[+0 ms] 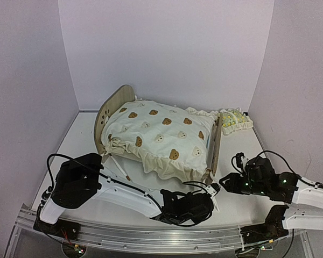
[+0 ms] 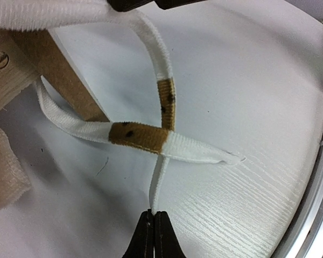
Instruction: Set up the pet bed
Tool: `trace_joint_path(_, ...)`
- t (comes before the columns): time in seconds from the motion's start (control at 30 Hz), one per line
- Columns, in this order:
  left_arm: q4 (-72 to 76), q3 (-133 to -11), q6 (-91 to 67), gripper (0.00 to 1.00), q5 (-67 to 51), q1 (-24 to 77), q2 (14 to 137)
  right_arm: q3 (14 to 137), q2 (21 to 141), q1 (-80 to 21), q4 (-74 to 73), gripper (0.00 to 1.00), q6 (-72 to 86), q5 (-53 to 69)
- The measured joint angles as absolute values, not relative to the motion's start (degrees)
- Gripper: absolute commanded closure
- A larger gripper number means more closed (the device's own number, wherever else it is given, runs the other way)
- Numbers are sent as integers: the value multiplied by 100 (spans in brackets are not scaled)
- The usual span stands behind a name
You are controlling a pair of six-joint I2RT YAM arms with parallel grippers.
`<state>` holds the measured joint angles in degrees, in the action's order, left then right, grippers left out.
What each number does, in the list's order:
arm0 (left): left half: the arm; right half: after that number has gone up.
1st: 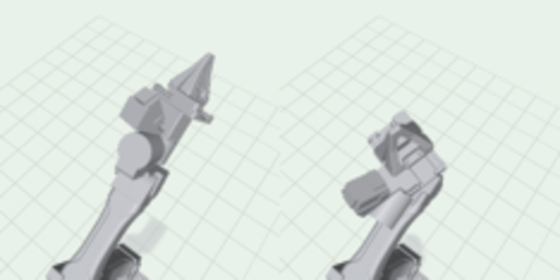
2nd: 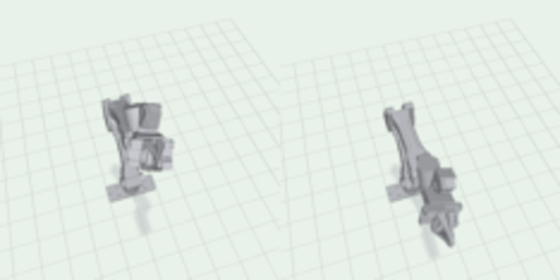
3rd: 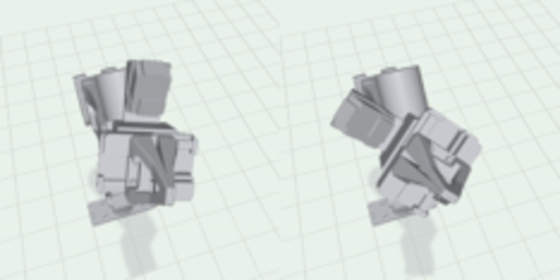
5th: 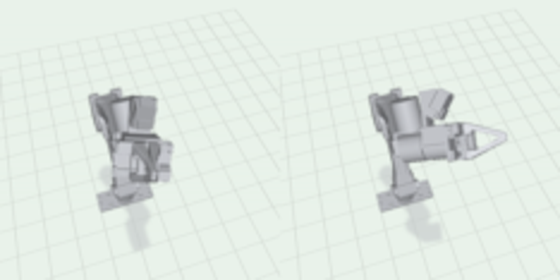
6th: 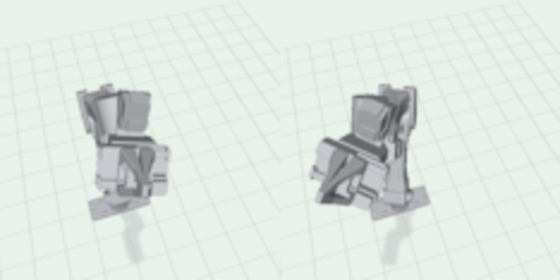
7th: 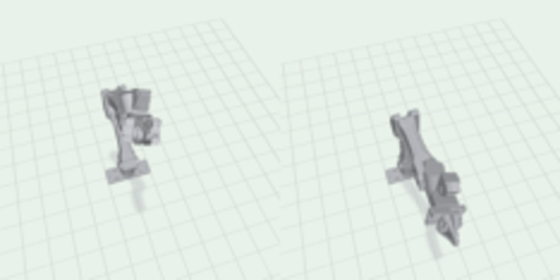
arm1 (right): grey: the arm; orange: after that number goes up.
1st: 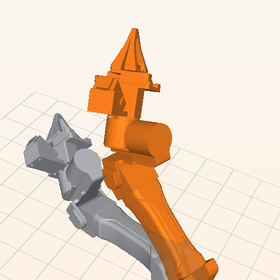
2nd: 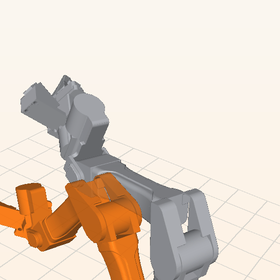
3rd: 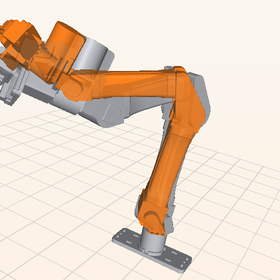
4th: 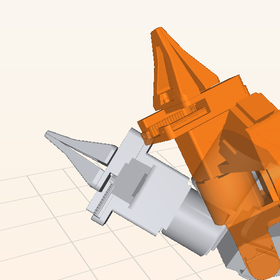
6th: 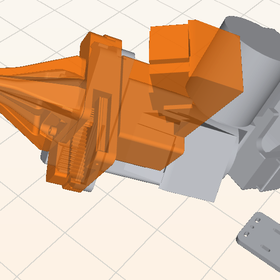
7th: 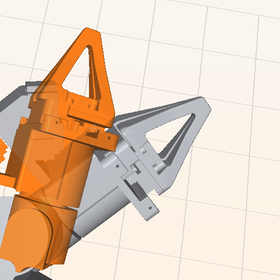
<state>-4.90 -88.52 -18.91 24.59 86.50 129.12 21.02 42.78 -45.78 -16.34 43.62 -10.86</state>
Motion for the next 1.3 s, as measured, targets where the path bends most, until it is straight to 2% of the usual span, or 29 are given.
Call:
trace_joint_path(0.07, -627, -8988, -1805, 100, 2456, 8647, 12912, 2102, 4197, -4578, -1667, 53, 4303, -1206)
trace_joint_path(0.13, -737, -9141, -1744, 100, 2460, 8639, 12916, 2102, 4033, -4578, -1680, 51, 4214, -1212)
trace_joint_path(0.23, -820, -9321, -1624, 100, 2466, 8628, 12919, 2099, 3695, -4578, -1682, 62, 4115, -1212)
trace_joint_path(0.53, -1212, -9531, -1277, 100, 2541, 8556, 12962, 2014, 3009, -4563, -1957, 70, 4193, -2087)
trace_joint_path(0.67, -1329, -9557, -1184, 100, 2580, 8523, 12962, 2045, 3267, -4552, -2152, 70, 4230, -2514)
trace_joint_path(0.8, -1395, -9559, -1061, 100, 2641, 8506, 12964, 2249, 4079, -4552, -2230, 69, 4220, -2528)
trace_joint_path(0.97, -1436, -9614, -798, 100, 2710, 8506, 12978, 2394, 4775, -4552, -2085, 69, 4107, -2056)
trace_joint_path(1.3, -1379, -9710, -204, 100, 2961, 8505, 12984, 2394, 4967, -4425, -1765, 69, 3870, -1045)
